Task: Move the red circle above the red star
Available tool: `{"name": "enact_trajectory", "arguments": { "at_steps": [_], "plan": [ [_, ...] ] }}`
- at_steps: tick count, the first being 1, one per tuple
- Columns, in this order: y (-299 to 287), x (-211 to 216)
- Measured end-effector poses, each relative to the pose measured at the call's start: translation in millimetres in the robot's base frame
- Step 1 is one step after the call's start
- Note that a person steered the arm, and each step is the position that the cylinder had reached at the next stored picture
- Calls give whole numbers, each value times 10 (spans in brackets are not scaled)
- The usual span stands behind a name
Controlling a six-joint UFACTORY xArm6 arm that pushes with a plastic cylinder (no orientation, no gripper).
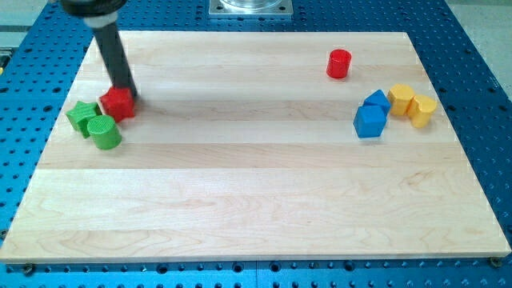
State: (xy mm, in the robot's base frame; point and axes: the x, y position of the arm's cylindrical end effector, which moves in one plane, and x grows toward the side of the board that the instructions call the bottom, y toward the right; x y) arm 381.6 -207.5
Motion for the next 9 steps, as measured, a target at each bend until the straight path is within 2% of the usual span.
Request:
{"name": "enact_trajectory", "arguments": {
  "at_steps": [1,2,3,5,6,7,8,9],
  "plan": [
    [-28,83],
    [692,-50],
    [1970,47],
    [3766,-605],
    [3775,-1018],
    [2359,-887],
    [763,-503],
    [588,-378]
  ]
}}
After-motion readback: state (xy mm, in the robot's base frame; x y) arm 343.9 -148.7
